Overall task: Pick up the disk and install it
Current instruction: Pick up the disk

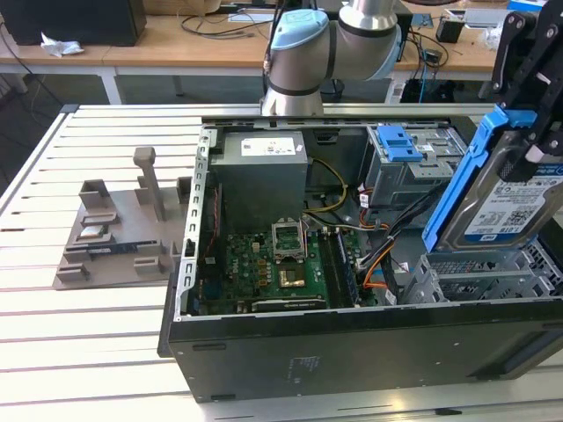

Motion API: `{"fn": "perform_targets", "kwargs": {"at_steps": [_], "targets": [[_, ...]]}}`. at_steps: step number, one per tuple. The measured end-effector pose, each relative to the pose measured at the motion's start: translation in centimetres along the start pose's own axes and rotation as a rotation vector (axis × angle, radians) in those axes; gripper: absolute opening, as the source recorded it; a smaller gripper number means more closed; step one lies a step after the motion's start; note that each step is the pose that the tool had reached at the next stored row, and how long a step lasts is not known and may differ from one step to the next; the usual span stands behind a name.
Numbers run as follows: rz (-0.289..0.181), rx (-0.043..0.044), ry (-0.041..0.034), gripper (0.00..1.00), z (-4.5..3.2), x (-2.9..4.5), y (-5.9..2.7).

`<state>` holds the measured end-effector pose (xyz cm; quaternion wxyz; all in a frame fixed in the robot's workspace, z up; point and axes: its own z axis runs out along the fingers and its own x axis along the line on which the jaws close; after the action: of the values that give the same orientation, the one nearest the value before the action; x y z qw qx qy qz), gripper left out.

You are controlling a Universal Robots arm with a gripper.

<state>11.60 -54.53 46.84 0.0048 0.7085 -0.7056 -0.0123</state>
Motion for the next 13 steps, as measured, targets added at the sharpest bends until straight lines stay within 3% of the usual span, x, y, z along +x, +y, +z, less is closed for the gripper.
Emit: {"fn": "perform_targets", "kwargs": {"at_steps": [4, 13], "targets": [[0.000, -0.0018, -0.0048, 0.37, 0.40, 0.43, -0.71], [0.000, -0.0034, -0.0047, 0.37, 1.44, 0.53, -1.52]]}}
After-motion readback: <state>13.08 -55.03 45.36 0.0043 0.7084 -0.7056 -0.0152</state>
